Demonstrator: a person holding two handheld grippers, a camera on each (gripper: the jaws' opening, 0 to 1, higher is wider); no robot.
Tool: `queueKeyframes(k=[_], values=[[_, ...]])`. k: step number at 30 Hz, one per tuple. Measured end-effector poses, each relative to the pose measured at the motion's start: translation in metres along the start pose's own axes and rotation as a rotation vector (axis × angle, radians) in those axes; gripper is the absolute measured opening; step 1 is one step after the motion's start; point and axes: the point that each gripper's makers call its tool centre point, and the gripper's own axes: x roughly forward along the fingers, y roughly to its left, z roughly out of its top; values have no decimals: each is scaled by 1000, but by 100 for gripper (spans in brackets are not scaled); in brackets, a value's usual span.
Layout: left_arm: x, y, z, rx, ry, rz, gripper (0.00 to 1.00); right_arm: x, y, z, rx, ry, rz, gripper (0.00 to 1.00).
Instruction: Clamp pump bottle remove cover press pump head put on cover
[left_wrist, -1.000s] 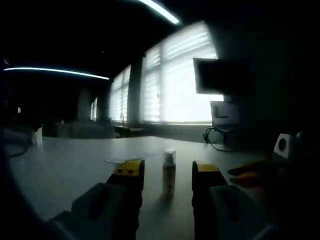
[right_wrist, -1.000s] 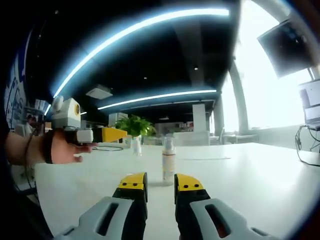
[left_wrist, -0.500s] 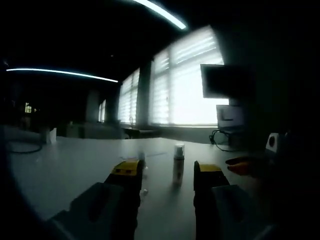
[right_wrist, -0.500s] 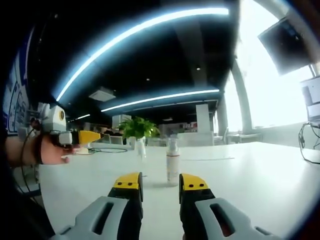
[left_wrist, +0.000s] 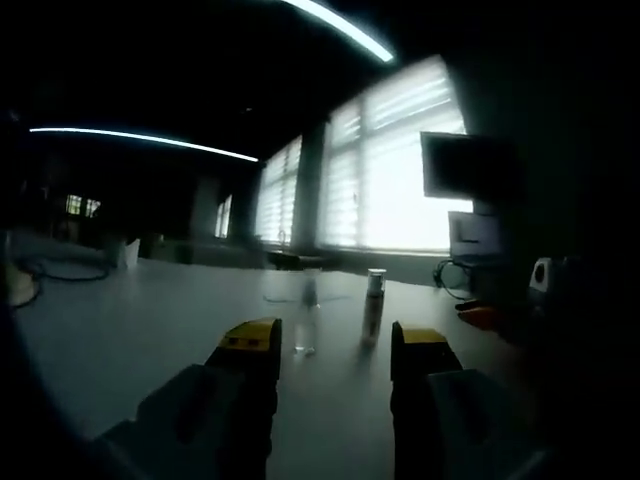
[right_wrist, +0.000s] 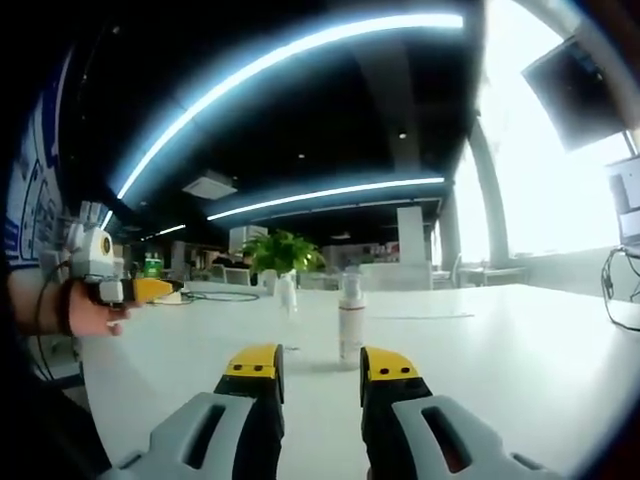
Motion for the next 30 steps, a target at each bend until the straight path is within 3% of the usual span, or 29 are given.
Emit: queueKeyframes(k=[5,11,17,19,24,30], values=[[-6,10,-4,-8,-19,3,34,1,5,-2,-12,12,30,28],[-3,21,-15,19,3,8,32,0,8,-3,-10,15,43,28],[-7,16,-14,38,-27,0,32,0,9,-5,-27,23,53,28],[-9,12,-17,92,-16,9,30,0,9,-5,-28,20,55,28],[-7,-5,-21,109,4,-33,31,-1,9,-3,-30,12,57,28],[-9,-1,-19,99,-1,-4,30,-1,7,-4,-28,10,55,28]])
